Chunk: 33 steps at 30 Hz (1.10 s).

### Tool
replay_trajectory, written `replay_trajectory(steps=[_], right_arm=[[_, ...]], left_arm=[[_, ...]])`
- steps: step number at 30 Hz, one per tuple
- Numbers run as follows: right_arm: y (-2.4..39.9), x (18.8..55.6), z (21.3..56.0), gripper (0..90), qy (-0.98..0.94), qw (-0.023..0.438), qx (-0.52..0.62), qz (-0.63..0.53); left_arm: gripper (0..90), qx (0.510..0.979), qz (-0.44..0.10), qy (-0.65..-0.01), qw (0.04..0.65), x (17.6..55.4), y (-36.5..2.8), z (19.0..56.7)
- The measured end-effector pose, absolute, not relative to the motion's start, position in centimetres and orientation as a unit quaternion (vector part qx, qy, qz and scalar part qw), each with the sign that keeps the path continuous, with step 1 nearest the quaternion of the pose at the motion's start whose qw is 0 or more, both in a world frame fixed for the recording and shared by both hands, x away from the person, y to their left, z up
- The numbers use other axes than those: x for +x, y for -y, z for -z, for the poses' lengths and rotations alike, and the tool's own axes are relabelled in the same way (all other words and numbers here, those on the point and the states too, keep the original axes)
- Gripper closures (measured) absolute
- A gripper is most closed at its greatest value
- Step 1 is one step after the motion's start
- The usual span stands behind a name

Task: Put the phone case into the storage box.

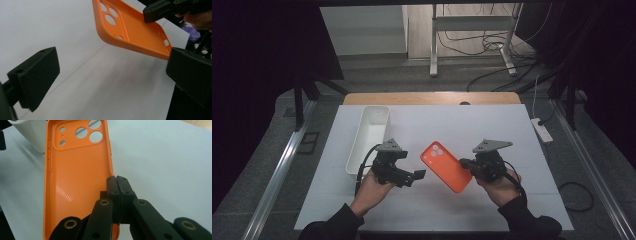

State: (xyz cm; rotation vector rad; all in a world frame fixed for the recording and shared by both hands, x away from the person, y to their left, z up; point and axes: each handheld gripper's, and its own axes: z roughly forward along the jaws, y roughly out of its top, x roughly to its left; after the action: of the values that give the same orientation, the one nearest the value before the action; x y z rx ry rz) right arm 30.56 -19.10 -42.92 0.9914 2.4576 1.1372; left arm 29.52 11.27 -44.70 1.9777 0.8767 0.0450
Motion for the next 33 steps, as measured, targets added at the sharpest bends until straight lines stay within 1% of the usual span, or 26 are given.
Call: replay_trajectory(steps=[24, 28, 33], right_arm=[[18.4, 30.1, 43.1, 89.3, -0.832, 0.136, 0.338, -0.418], [18.3, 30.0, 43.1, 89.3, -0.831, 0.137, 0.336, -0.420], [18.1, 29.9, 43.1, 89.3, -0.831, 0.140, 0.333, -0.424]], left_arm=[[0.1, 0.799, 0.040, -0.361, 0.479, 31.3, -8.8, 45.3], [2.8, 0.802, 0.042, -0.358, 0.476, 31.4, -8.1, 45.3], [10.7, 0.798, 0.060, -0.358, 0.481, 31.7, -7.6, 45.5]])
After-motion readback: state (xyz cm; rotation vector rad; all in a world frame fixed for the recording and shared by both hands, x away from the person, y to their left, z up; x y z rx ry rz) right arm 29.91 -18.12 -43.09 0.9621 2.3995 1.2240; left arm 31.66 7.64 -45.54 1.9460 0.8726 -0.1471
